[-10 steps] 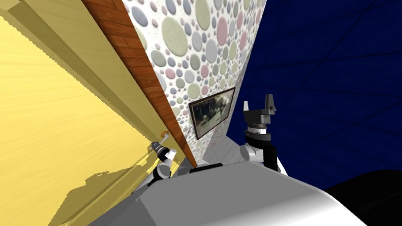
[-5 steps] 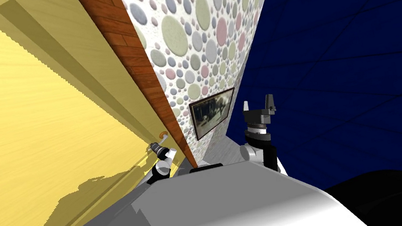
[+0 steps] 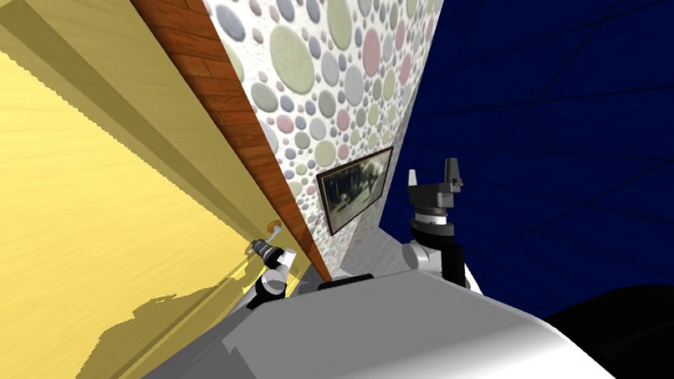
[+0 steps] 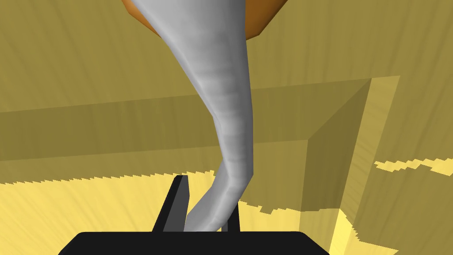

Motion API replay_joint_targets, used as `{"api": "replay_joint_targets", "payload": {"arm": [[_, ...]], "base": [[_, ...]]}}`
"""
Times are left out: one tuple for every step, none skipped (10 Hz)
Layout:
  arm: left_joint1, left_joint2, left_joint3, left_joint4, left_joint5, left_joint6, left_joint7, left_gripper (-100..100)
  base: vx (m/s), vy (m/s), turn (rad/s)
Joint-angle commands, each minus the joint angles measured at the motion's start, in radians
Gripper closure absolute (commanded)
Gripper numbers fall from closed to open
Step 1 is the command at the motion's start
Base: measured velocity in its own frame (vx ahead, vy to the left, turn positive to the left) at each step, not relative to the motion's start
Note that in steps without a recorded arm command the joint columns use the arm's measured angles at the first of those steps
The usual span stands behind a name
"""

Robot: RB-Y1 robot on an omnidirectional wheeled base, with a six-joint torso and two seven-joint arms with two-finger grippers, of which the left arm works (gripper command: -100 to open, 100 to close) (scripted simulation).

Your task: Push the door open

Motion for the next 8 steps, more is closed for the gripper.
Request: {"api": "replay_joint_targets", "payload": {"arm": [[-0.003, -0.011, -0.004, -0.017, -0.002, 0.01, -0.003, 100], [0.003, 0.007, 0.017, -0.016, 0.02, -0.012, -0.013, 100], [0.003, 0.007, 0.017, -0.016, 0.02, -0.012, -0.013, 100], [0.003, 0.013, 0.032, -0.024, 0.037, -0.027, -0.024, 100], [0.003, 0.013, 0.032, -0.024, 0.037, -0.027, -0.024, 100], [0.003, 0.017, 0.041, -0.029, 0.048, -0.036, -0.03, 100], [0.003, 0.017, 0.041, -0.029, 0.048, -0.036, -0.03, 100], [0.003, 0.023, 0.062, -0.04, 0.072, -0.058, -0.045, 100]], "base": [[-0.006, 0.009, -0.024], [-0.041, 0.064, -0.179], [-0.033, 0.053, -0.148], [-0.037, 0.058, -0.163], [-0.031, 0.049, -0.137], [-0.024, 0.037, -0.106], [-0.015, 0.023, -0.066], [-0.049, 0.077, -0.219]]}}
